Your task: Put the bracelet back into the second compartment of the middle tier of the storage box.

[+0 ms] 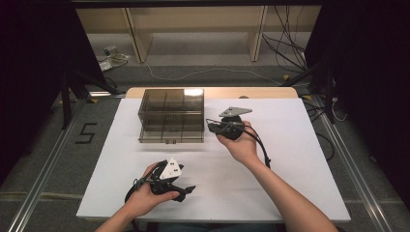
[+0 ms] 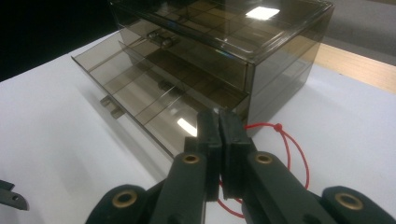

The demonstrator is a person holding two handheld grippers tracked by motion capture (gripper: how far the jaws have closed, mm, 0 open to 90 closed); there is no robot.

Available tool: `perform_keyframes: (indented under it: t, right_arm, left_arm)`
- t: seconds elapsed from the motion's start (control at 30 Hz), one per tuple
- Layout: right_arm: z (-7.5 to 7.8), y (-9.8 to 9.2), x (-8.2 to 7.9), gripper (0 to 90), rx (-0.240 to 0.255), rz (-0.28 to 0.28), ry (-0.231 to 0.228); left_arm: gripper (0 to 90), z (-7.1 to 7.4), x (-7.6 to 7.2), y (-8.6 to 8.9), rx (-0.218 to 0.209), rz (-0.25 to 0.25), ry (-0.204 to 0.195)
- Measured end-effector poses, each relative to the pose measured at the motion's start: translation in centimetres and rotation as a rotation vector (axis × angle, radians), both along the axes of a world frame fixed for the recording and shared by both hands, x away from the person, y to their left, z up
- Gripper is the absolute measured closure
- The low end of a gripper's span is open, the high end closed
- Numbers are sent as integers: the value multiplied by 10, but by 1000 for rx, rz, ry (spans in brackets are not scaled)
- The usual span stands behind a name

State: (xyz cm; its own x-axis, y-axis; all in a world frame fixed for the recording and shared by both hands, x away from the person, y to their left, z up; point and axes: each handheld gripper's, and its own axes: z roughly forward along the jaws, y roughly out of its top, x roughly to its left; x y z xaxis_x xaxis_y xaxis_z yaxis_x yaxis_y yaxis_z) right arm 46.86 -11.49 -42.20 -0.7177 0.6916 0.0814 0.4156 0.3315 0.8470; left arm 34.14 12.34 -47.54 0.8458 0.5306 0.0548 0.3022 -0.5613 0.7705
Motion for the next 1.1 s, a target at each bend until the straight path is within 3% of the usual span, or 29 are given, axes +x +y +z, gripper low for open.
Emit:
perform_keyframes:
  t: [1.1]
  right_arm:
    - [-1,32,0,887,1,52,4]
  left_arm:
    - [186,0,0,-1,-2,-2,0]
